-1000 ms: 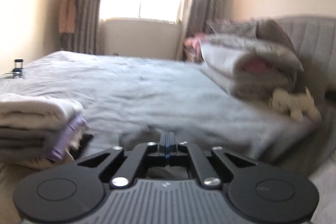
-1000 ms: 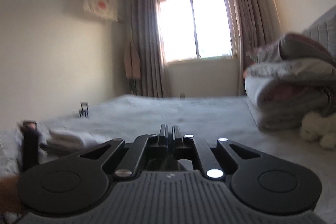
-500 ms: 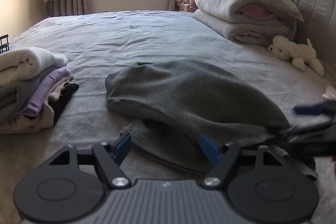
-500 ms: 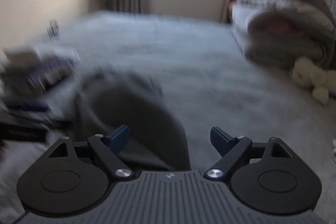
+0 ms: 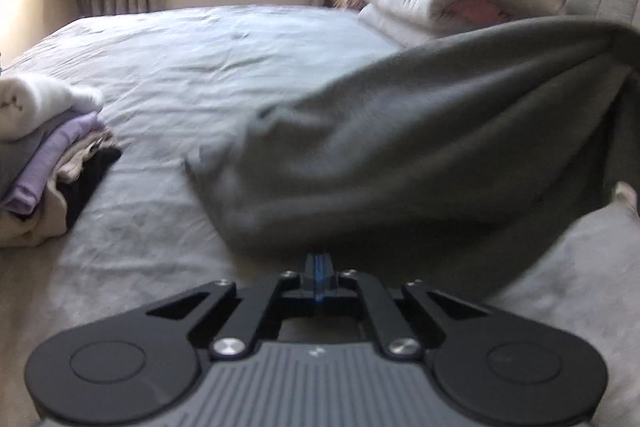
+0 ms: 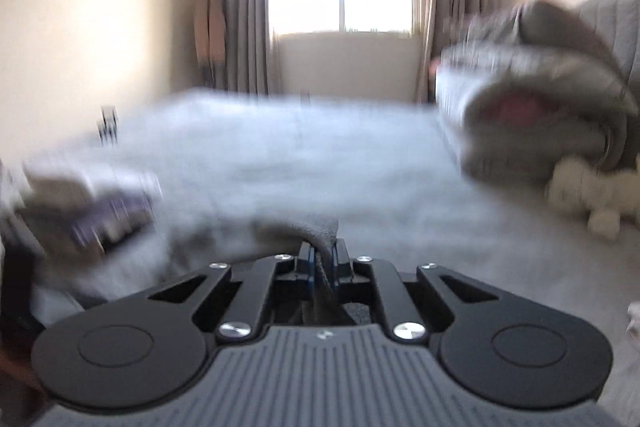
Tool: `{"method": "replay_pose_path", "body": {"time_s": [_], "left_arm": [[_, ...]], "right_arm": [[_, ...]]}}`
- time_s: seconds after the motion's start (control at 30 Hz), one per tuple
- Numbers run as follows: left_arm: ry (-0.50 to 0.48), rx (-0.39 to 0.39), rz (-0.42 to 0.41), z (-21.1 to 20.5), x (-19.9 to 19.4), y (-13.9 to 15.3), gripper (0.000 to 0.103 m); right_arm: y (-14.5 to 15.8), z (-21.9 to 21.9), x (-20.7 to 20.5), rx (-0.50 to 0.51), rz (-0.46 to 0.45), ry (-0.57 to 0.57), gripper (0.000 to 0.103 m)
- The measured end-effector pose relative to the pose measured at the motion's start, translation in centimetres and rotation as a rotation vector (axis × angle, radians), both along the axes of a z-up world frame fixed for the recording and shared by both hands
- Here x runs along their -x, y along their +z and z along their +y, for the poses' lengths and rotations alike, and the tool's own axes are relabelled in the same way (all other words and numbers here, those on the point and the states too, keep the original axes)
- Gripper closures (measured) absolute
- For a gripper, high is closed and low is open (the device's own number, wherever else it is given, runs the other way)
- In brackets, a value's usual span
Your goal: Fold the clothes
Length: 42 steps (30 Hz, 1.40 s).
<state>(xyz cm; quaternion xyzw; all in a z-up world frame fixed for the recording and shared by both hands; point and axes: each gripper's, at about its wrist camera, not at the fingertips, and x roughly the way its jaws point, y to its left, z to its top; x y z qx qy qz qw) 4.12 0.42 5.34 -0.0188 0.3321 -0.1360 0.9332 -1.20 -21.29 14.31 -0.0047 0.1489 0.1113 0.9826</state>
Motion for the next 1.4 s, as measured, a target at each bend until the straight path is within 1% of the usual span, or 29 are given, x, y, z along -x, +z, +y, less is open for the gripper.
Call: {"method": "replay_pose_path", "body": {"time_s": [0.07,0.13,0.17,0.23,0.3,0.37,0.4,0.43,0.5,0.57,0.63,0.67,0.7,0.73,0.77,0.8,0.83,0.87,0.97,1.1,1.13,1.17,1.2,1.23,1.27,1.3,1.33,1.37,1.4], "left_arm": [[-0.021,0.052,-0.070,0.3,1.1,1.7,0.103],[-0.032,0.093,-0.152,0.9,2.4,3.6,0.103],[-0.031,0.110,-0.181,1.3,2.8,4.3,0.103],[-0.009,0.134,-0.197,2.2,3.0,4.9,0.103],[0.012,0.158,-0.214,3.0,3.1,5.5,0.103],[0.033,0.181,-0.231,3.9,3.2,6.1,0.103],[0.042,0.188,-0.230,4.2,3.2,6.2,0.103],[0.045,0.188,-0.211,4.2,2.9,6.0,0.103],[0.044,0.183,-0.172,4.1,2.5,5.6,0.103],[0.038,0.164,-0.138,3.7,2.2,5.3,0.103],[0.041,0.137,-0.107,3.3,1.9,4.9,0.101],[0.050,0.125,-0.091,3.2,1.6,4.6,0.094],[0.061,0.118,-0.075,3.2,1.3,4.3,0.077],[0.075,0.111,-0.057,3.3,1.2,4.1,0.065],[0.090,0.104,-0.043,3.4,1.0,3.8,0.046],[0.105,0.095,-0.035,3.5,0.8,3.5,0.039],[0.115,0.086,-0.027,3.5,0.7,3.3,0.038],[0.118,0.082,-0.019,3.5,0.6,3.1,0.038],[0.124,0.085,0.007,3.7,0.6,2.7,0.028],[0.141,0.091,0.028,4.2,0.4,2.6,0.024],[0.144,0.090,0.034,4.2,0.3,2.6,0.024],[0.147,0.089,0.041,4.3,0.3,2.5,0.023],[0.150,0.088,0.049,4.3,0.2,2.4,0.023],[0.152,0.087,0.059,4.1,0.1,2.3,0.023],[0.153,0.087,0.067,4.1,0.0,2.2,0.023],[0.153,0.087,0.071,4.2,0.0,2.2,0.023],[0.154,0.088,0.076,4.2,0.0,2.1,0.023],[0.154,0.090,0.079,4.3,0.0,2.1,0.023],[0.155,0.096,0.081,4.3,0.0,2.2,0.022]], "right_arm": [[1.6,-0.6,1.8,-0.006,-0.086,0.007,0.094],[2.6,-0.8,3.1,-0.015,-0.155,0.019,0.094],[3.1,-0.9,3.7,-0.020,-0.189,0.025,0.094],[3.6,-1.6,4.3,-0.041,-0.223,0.012,0.093],[3.5,-2.1,3.9,-0.036,-0.207,-0.004,0.093],[2.9,-2.2,3.0,-0.003,-0.160,-0.016,0.092],[2.5,-2.2,2.5,0.014,-0.131,-0.030,0.091],[2.0,-2.3,1.9,0.025,-0.104,-0.056,0.088],[0.5,-2.3,0.7,0.065,-0.046,-0.097,0.080],[-1.1,-2.2,-0.3,0.115,0.009,-0.129,0.054],[-2.6,-2.0,-1.2,0.159,0.055,-0.141,0.052],[-3.2,-1.5,-1.3,0.185,0.070,-0.120,0.050],[-3.7,-0.8,-1.3,0.216,0.072,-0.097,0.046],[-4.1,-0.1,-1.1,0.247,0.073,-0.073,0.035],[-4.6,0.7,-1.1,0.281,0.065,-0.051,0.025],[-5.1,1.4,-1.1,0.315,0.056,-0.029,0.023],[-5.6,2.2,-1.1,0.349,0.047,-0.007,0.023],[-6.0,2.9,-1.2,0.373,0.046,0.018,0.023],[-7.4,4.6,-1.8,0.434,0.052,0.084,0.023],[-9.2,5.7,-3.6,0.501,0.094,0.092,0.024],[-9.5,5.9,-3.9,0.500,0.109,0.098,0.031],[-9.7,5.9,-4.3,0.498,0.125,0.104,0.040],[-10.0,6.0,-4.6,0.493,0.139,0.100,0.045],[-10.3,6.0,-4.9,0.492,0.148,0.080,0.058],[-10.0,5.8,-5.0,0.473,0.147,0.065,0.073],[-9.6,5.5,-5.0,0.452,0.144,0.052,0.077],[-9.3,5.2,-5.1,0.431,0.141,0.038,0.084],[-8.9,5.0,-5.1,0.410,0.139,0.025,0.088],[-8.5,4.7,-5.1,0.389,0.136,0.011,0.089]]}}
